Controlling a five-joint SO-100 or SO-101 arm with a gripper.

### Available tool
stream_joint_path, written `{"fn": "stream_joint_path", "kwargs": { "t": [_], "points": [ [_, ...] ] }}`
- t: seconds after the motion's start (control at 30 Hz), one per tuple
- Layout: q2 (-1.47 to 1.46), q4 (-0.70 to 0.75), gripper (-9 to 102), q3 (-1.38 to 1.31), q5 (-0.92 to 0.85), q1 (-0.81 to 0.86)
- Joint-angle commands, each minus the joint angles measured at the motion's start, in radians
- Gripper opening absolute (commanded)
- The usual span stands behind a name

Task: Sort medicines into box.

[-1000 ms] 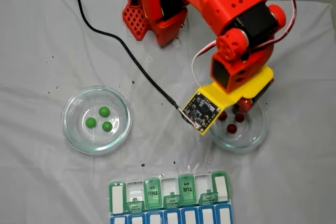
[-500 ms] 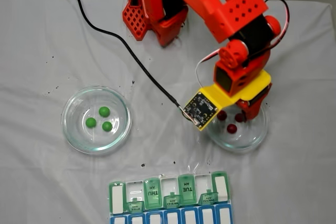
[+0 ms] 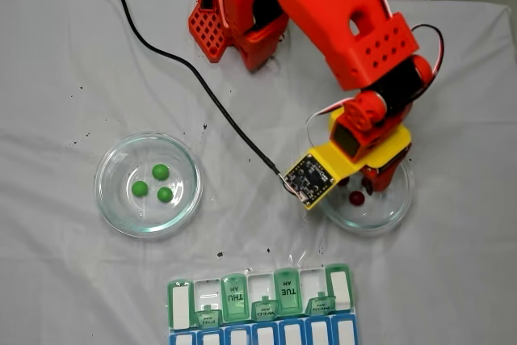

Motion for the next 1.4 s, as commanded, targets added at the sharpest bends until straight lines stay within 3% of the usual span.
{"fn": "stream_joint_path", "kwargs": {
  "t": [0.0, 0.73, 1.03, 1.27, 1.37],
  "points": [
    [-0.002, -0.021, 26, -0.044, -0.006, -0.02],
    [-0.213, 0.11, 26, -0.256, 0.035, -0.12],
    [-0.253, 0.101, 26, -0.268, 0.044, -0.133],
    [-0.233, 0.1, 14, -0.256, 0.035, -0.156],
    [-0.233, 0.095, 17, -0.25, 0.038, -0.169]
  ]
}}
